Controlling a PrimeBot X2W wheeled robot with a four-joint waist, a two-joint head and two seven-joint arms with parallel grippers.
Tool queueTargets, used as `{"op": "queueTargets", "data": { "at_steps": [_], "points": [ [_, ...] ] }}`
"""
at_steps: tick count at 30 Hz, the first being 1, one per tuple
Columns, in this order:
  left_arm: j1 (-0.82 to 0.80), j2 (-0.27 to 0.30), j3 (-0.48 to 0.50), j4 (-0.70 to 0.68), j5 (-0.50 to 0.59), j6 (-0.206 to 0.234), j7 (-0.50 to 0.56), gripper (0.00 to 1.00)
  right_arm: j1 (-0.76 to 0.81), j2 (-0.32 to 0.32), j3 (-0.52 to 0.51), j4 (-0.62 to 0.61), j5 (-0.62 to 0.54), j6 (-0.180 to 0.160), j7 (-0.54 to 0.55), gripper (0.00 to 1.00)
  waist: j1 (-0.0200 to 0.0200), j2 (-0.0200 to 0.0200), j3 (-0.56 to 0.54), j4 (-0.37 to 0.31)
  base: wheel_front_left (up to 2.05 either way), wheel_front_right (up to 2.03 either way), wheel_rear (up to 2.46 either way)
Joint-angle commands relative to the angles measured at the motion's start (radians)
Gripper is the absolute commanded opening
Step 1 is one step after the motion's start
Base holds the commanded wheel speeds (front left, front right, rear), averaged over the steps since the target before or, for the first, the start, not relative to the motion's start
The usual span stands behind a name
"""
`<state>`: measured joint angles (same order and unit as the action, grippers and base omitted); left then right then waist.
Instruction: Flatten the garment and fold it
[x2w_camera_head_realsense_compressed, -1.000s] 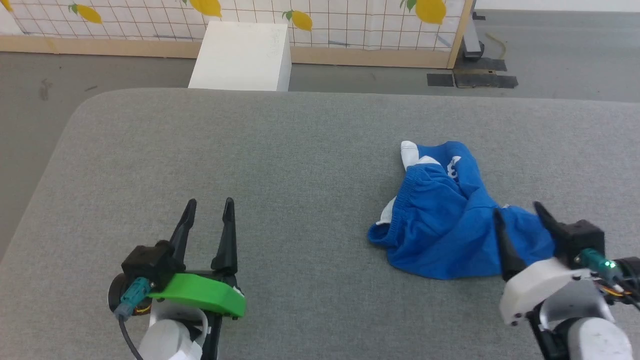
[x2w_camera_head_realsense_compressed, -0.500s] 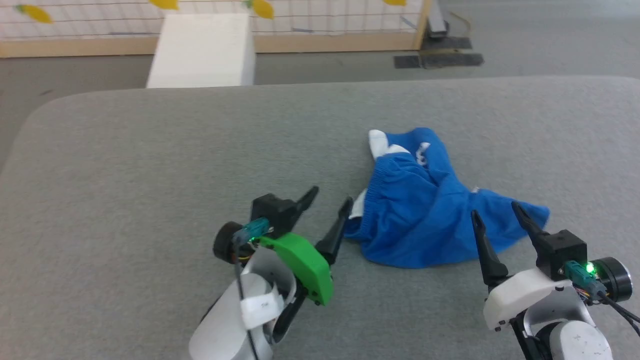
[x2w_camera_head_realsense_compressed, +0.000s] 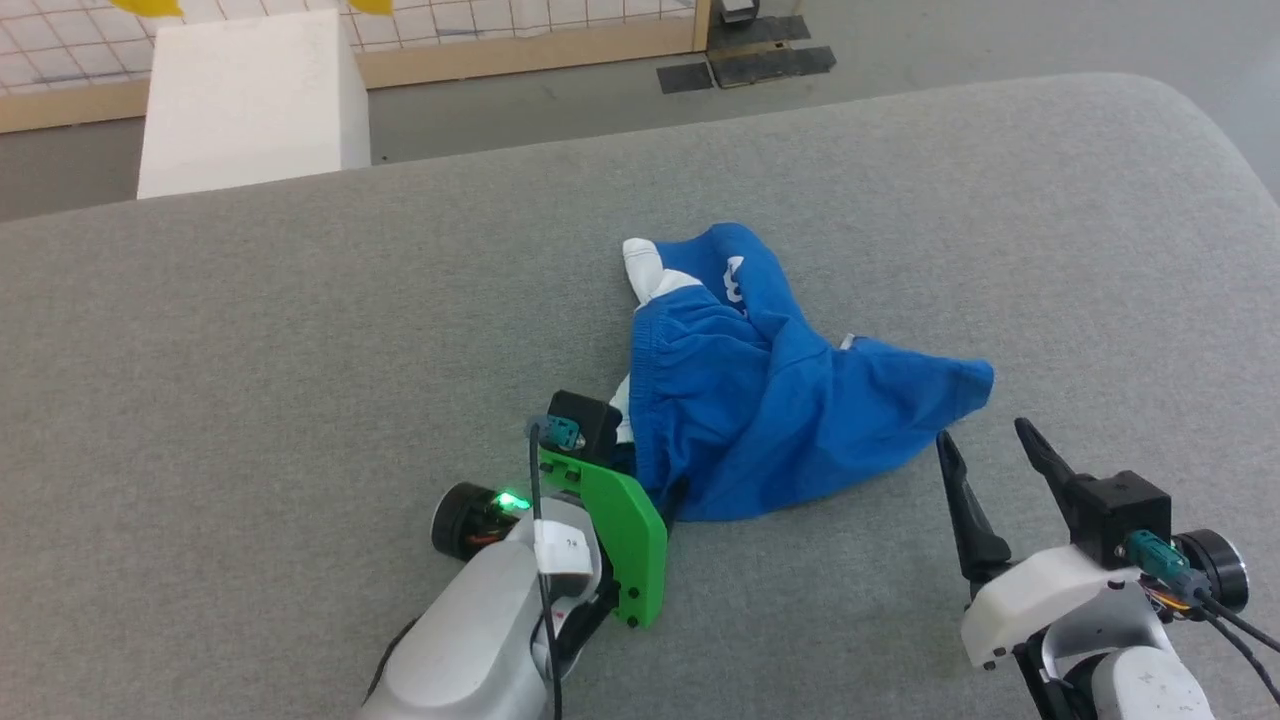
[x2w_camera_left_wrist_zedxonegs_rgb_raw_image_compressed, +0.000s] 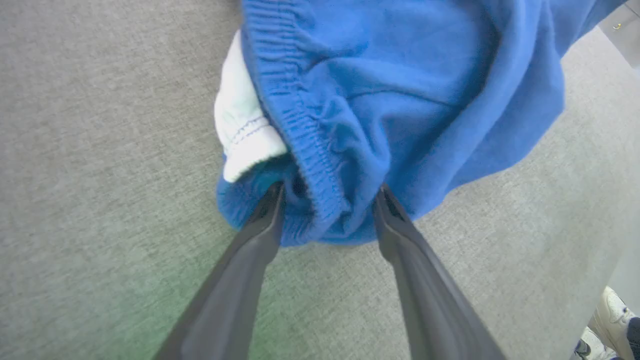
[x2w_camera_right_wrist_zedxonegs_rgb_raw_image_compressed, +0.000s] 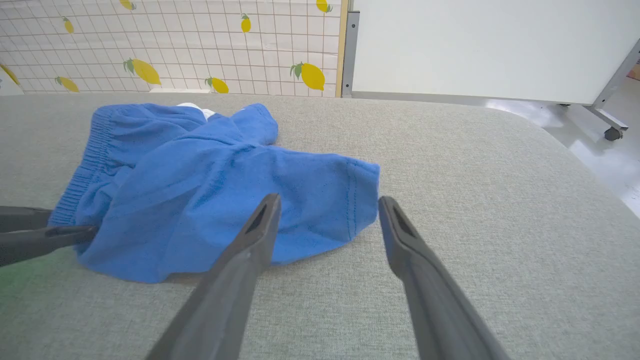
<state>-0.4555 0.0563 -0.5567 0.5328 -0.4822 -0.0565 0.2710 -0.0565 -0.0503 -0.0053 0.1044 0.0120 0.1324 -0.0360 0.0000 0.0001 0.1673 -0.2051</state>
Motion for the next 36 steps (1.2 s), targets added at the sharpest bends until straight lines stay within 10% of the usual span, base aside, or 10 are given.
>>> {"op": "queueTargets", "data": {
  "at_steps": [1,12,22,24,36],
  "points": [
    [-0.011,0.006,-0.003,-0.019,-0.011,-0.009,-0.009,0.00,-0.014,0.000,0.001,0.005,0.010,-0.002,-0.008,1.00,0.0000,-0.0001,-0.002,0.006,0.00,0.00,0.00],
    [-0.019,0.055,0.124,-0.219,0.004,0.081,-0.267,0.00,-0.017,0.000,-0.003,0.005,0.012,-0.002,-0.008,1.00,0.0000,-0.0001,-0.021,0.085,0.00,0.00,0.00],
    [0.242,0.212,0.315,-0.358,-0.081,0.263,-0.143,0.00,-0.012,0.000,-0.017,-0.007,0.008,-0.002,0.001,1.00,0.0000,-0.0001,-0.016,0.167,0.00,0.00,0.00],
    [0.276,0.212,0.330,-0.369,-0.108,0.273,-0.120,1.00,-0.013,0.000,-0.014,-0.009,0.002,-0.002,0.005,1.00,0.0000,-0.0001,-0.016,0.181,0.00,0.00,0.00],
    [0.309,0.145,0.363,-0.416,-0.126,0.183,-0.404,1.00,-0.031,0.000,0.156,-0.004,-0.024,-0.002,0.089,1.00,0.0000,-0.0001,-0.018,0.241,0.00,0.00,0.00]
  ]
}}
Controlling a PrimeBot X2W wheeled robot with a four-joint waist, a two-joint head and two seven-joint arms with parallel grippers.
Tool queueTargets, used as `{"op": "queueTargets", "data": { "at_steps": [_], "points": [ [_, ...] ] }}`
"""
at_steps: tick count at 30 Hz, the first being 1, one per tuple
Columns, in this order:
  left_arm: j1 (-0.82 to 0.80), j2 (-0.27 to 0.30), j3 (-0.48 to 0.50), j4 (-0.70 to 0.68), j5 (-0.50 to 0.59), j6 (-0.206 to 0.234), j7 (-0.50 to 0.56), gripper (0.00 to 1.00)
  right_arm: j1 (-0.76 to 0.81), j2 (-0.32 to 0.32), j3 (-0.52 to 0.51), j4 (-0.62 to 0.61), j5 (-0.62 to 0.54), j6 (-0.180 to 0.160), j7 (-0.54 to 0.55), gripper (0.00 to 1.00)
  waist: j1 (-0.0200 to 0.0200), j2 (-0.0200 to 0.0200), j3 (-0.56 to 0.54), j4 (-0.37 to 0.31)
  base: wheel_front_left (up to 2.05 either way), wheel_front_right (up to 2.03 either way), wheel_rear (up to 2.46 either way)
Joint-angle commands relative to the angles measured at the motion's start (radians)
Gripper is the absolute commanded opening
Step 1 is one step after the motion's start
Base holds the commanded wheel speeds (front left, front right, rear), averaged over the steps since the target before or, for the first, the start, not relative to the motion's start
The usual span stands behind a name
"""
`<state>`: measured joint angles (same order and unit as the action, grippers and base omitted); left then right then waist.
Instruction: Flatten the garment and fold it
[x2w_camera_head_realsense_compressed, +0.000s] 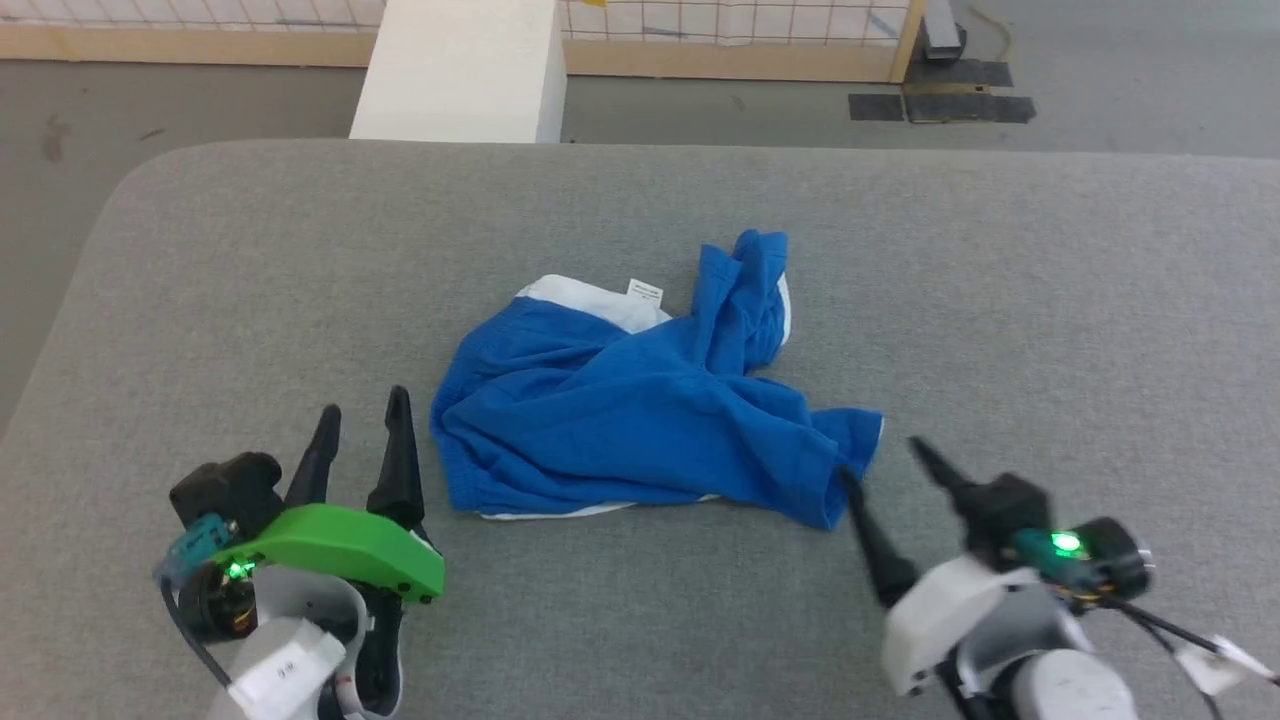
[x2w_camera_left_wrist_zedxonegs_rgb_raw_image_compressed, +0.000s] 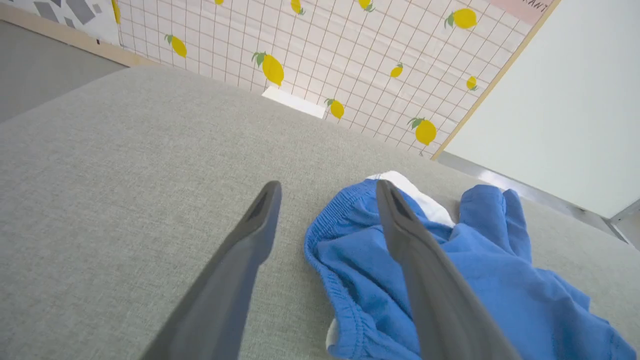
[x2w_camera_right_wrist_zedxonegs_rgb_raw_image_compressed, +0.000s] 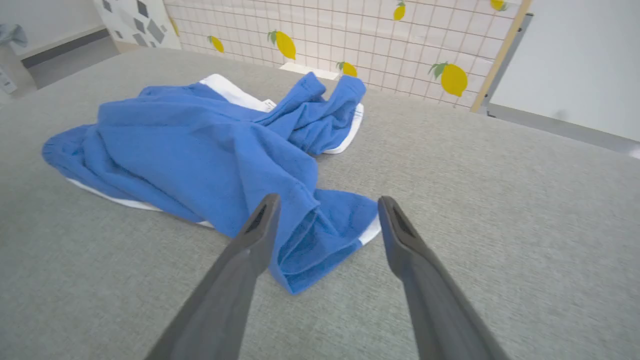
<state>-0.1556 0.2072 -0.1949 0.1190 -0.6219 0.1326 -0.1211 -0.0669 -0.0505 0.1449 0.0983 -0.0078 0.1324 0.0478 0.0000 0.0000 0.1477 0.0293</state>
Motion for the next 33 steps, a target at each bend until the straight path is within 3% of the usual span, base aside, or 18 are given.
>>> {"op": "queueTargets", "data": {
  "at_steps": [1,10,11,12,13,14,18,21,28,33],
  "points": [
    [0.007,-0.008,-0.001,-0.001,0.025,-0.009,-0.039,1.00,-0.025,0.000,0.021,0.010,-0.001,-0.002,0.023,1.00,0.0000,0.0000,0.004,0.010,0.00,0.00,0.00],
    [-0.028,-0.034,-0.005,0.013,0.095,-0.027,-0.130,1.00,-0.134,0.000,0.085,0.112,0.053,-0.002,0.206,1.00,0.0000,0.0000,0.044,0.039,0.00,0.00,0.00],
    [-0.031,-0.036,-0.005,0.017,0.097,-0.029,-0.132,1.00,-0.145,0.000,0.086,0.123,0.057,-0.002,0.218,0.93,0.0000,0.0000,0.047,0.041,0.00,0.00,0.00],
    [-0.034,-0.038,-0.006,0.022,0.100,-0.032,-0.133,1.00,-0.158,0.000,0.096,0.134,0.060,-0.002,0.228,0.50,0.0000,0.0000,0.050,0.044,0.00,0.00,0.00],
    [-0.036,-0.041,-0.006,0.026,0.101,-0.035,-0.134,1.00,-0.167,0.000,0.106,0.141,0.065,-0.002,0.232,0.15,0.0000,0.0000,0.052,0.046,0.00,0.00,0.00],
    [-0.039,-0.043,-0.006,0.031,0.103,-0.037,-0.135,1.00,-0.176,0.000,0.116,0.147,0.074,-0.002,0.235,0.00,0.0000,0.0000,0.054,0.048,0.00,0.00,0.00],
    [-0.045,-0.050,-0.004,0.046,0.108,-0.043,-0.137,1.00,-0.171,-0.005,0.142,0.137,0.101,-0.002,0.255,0.00,0.0000,0.0000,0.054,0.050,0.00,0.00,0.00],
    [-0.046,-0.052,-0.002,0.053,0.110,-0.047,-0.138,1.00,-0.134,-0.013,0.162,0.063,0.138,-0.002,0.290,0.00,0.0000,0.0000,0.049,0.049,0.00,0.00,0.00],
    [-0.039,-0.038,0.016,0.049,0.114,-0.046,-0.139,1.00,-0.008,-0.090,0.193,-0.327,0.224,-0.002,0.491,0.00,0.0000,0.0000,0.037,0.012,0.00,0.00,0.00],
    [-0.049,-0.042,0.011,0.048,0.113,-0.049,-0.139,1.00,0.039,-0.130,0.170,-0.497,0.258,-0.002,0.567,0.00,0.0000,0.0000,0.034,0.005,0.00,0.00,0.00]
  ]
}}
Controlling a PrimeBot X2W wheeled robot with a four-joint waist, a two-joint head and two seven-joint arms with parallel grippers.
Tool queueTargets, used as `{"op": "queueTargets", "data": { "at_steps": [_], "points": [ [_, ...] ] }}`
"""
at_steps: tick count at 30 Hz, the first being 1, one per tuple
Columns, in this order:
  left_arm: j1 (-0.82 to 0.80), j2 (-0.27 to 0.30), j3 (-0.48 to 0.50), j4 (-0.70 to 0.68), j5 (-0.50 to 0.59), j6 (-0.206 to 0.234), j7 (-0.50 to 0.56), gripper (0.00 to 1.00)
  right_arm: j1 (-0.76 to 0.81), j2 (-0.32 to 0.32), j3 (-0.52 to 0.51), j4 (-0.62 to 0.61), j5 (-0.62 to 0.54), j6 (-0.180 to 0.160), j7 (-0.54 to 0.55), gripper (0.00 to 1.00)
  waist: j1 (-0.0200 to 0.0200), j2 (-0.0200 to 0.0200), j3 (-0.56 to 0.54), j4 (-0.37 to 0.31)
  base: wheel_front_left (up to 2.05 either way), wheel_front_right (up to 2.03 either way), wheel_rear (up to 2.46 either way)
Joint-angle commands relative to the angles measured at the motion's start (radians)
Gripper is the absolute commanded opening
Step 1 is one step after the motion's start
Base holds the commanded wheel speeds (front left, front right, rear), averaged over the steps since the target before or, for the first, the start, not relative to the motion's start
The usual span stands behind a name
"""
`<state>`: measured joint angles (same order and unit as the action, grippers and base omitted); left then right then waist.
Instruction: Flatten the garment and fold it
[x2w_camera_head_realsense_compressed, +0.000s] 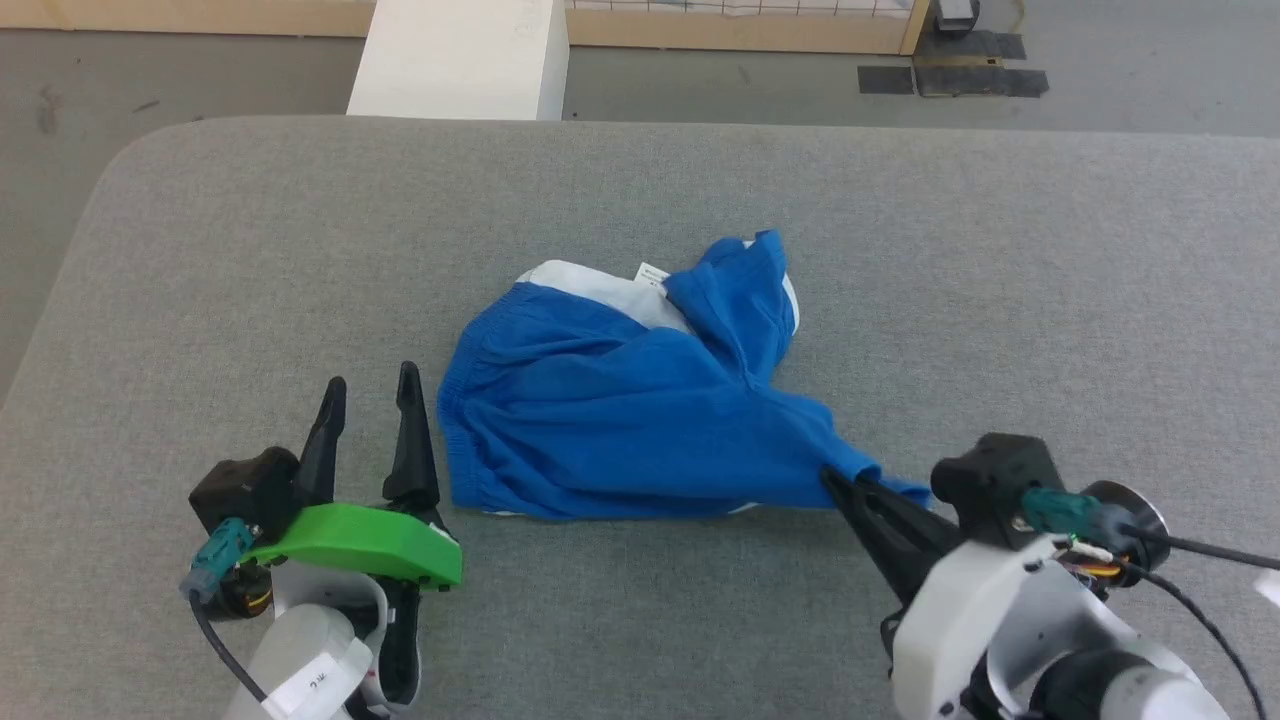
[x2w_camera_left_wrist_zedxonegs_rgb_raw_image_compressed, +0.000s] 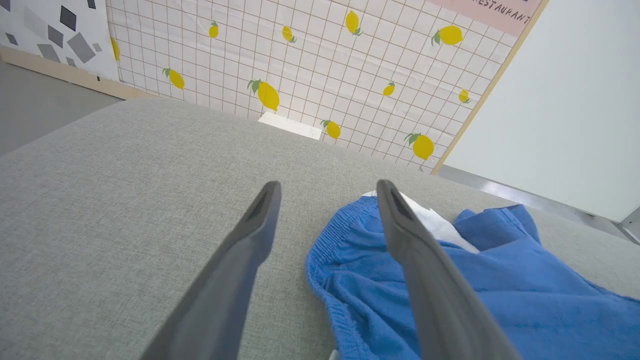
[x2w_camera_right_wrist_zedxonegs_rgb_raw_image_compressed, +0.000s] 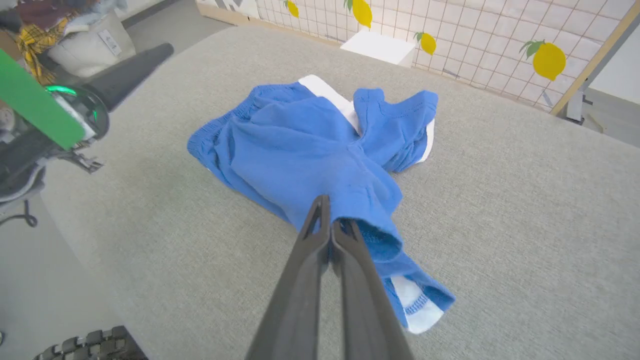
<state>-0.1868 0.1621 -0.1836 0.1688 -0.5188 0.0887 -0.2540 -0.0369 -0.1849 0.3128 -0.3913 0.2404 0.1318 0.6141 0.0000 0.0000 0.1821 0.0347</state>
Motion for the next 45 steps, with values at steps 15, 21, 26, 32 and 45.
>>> {"op": "queueTargets", "data": {
  "at_steps": [15,21,26,32,45],
  "points": [
    [-0.058,-0.007,-0.029,-0.006,0.013,-0.017,-0.006,1.00,-0.201,-0.011,-0.212,0.228,0.071,-0.001,0.027,0.00,0.0000,0.0000,0.060,0.043,0.00,0.00,0.00],
    [-0.092,-0.022,-0.045,0.002,0.018,-0.032,-0.007,1.00,-0.415,-0.035,-0.222,0.585,0.017,-0.001,-0.067,0.00,0.0000,0.0000,0.113,0.091,0.00,0.00,0.00],
    [-0.107,-0.028,-0.046,0.004,0.025,-0.037,-0.007,1.00,-0.569,-0.032,-0.211,0.794,-0.054,-0.001,-0.219,0.00,0.0000,0.0000,0.150,0.112,0.00,0.00,0.00],
    [-0.112,-0.032,-0.046,0.015,0.036,-0.044,-0.007,1.00,-0.635,-0.009,-0.177,0.945,-0.095,-0.001,-0.371,1.00,0.0000,0.0000,0.144,0.111,0.00,0.00,0.00],
    [-0.053,-0.003,-0.084,0.010,0.049,-0.069,0.047,1.00,-0.282,0.066,-0.309,0.645,-0.216,-0.001,-0.714,1.00,0.0000,0.0000,0.012,0.027,0.00,0.00,0.00]
  ]
}}
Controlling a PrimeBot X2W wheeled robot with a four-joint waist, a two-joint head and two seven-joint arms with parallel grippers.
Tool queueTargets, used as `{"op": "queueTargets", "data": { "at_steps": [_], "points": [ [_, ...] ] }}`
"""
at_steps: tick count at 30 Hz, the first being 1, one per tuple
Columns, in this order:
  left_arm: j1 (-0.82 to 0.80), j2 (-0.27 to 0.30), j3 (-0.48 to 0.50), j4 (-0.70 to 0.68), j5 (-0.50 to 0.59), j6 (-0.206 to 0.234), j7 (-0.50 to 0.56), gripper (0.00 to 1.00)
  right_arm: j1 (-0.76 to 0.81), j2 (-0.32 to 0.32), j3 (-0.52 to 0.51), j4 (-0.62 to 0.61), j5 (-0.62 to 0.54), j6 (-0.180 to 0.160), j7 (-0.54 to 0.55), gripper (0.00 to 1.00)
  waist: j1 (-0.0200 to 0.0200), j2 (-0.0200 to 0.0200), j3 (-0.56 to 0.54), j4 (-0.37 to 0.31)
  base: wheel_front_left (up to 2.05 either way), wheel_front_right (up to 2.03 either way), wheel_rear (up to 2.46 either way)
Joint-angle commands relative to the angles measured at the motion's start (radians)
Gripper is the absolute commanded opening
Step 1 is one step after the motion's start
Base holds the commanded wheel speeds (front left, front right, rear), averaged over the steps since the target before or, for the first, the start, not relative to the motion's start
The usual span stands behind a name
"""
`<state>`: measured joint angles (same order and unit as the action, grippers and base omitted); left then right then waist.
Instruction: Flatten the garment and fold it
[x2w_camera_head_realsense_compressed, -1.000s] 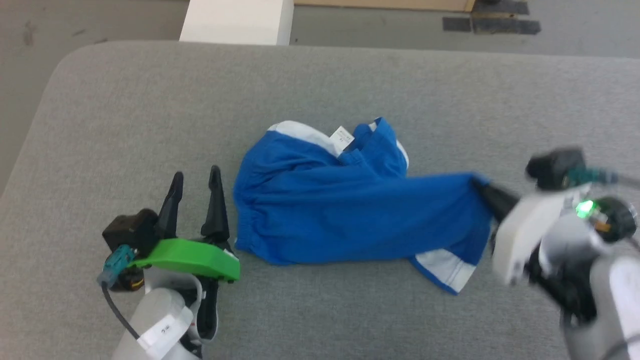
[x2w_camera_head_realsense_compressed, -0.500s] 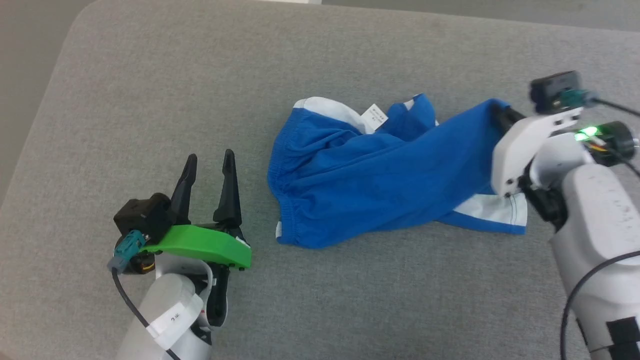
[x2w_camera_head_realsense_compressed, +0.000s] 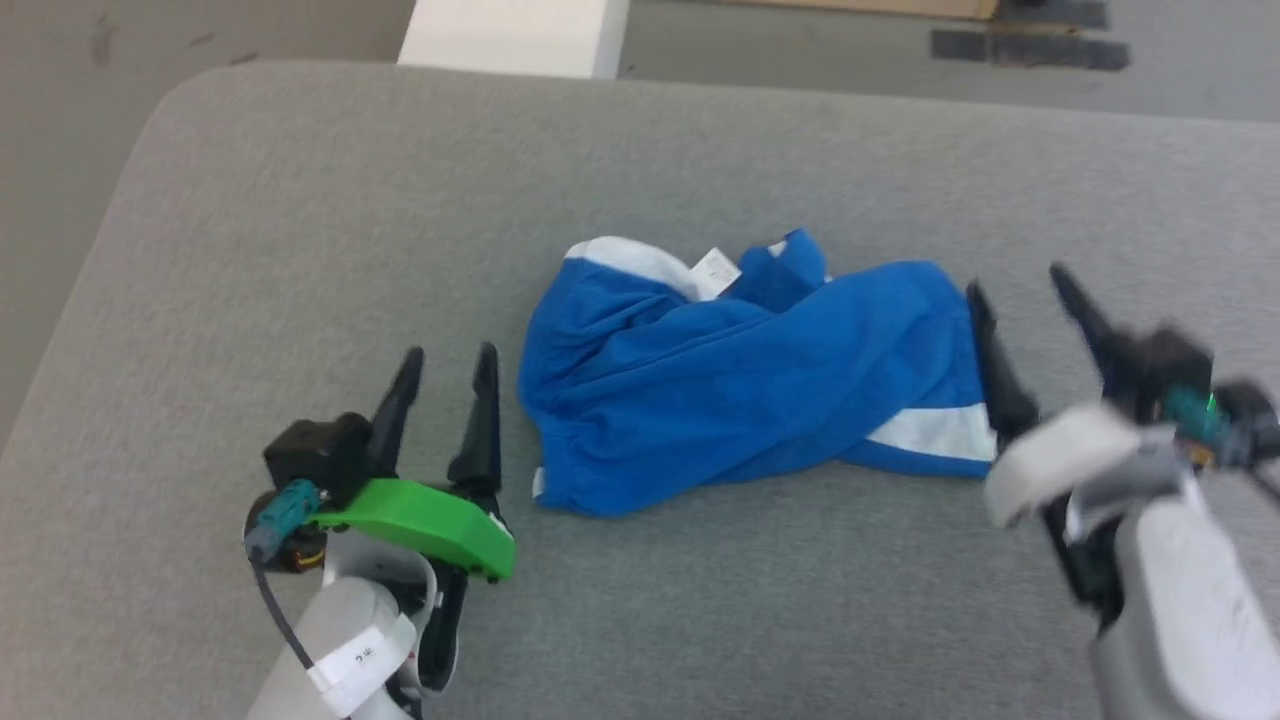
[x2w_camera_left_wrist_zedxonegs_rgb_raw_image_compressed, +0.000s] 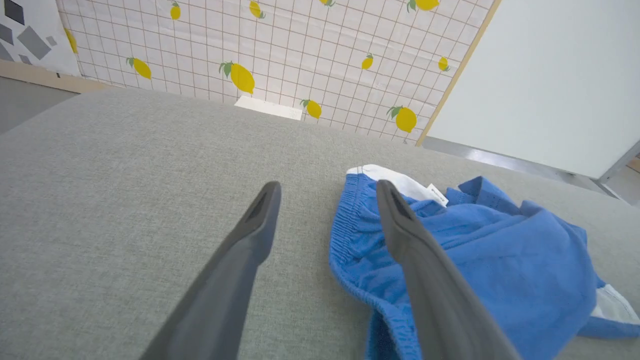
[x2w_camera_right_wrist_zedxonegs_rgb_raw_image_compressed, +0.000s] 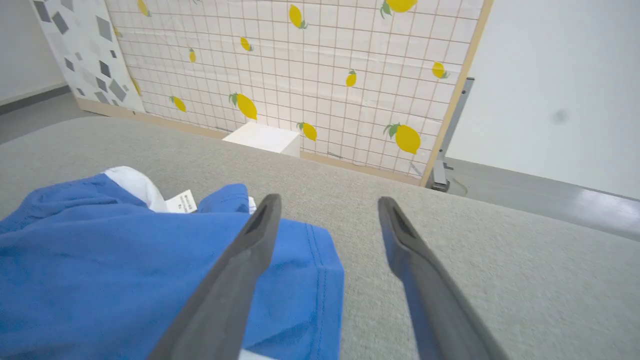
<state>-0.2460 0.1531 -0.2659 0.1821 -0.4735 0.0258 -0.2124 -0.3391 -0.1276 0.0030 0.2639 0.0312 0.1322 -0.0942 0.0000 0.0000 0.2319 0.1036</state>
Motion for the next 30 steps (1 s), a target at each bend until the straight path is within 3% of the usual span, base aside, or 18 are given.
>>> {"op": "queueTargets", "data": {
  "at_steps": [1,5,14,25,30],
  "points": [
    [0.010,0.009,-0.005,-0.007,0.002,-0.004,0.024,1.00,0.051,0.020,-0.002,-0.042,-0.016,-0.002,-0.008,1.00,0.0000,0.0000,-0.041,-0.051,0.00,0.00,0.00],
    [0.030,0.021,-0.021,-0.019,-0.036,0.007,0.171,1.00,0.162,0.055,-0.001,-0.154,-0.041,-0.002,0.006,1.00,0.0000,0.0000,-0.048,-0.085,0.00,0.00,0.00],
    [-0.050,0.089,-0.013,-0.003,-0.018,0.122,0.455,1.00,0.245,0.076,0.033,-0.276,-0.056,-0.002,0.036,1.00,0.0000,0.0000,-0.020,-0.133,0.00,0.00,0.00],
    [-0.201,0.112,-0.009,0.117,-0.052,0.081,0.536,1.00,0.211,0.077,0.074,-0.287,-0.037,-0.002,0.036,1.00,0.0000,0.0000,0.034,-0.170,0.00,0.00,0.00],
    [-0.228,0.106,-0.011,0.145,-0.084,0.043,0.546,1.00,0.208,0.077,0.075,-0.282,-0.021,-0.002,0.030,1.00,0.0000,0.0000,0.046,-0.180,0.00,0.00,0.00]
  ]
}}
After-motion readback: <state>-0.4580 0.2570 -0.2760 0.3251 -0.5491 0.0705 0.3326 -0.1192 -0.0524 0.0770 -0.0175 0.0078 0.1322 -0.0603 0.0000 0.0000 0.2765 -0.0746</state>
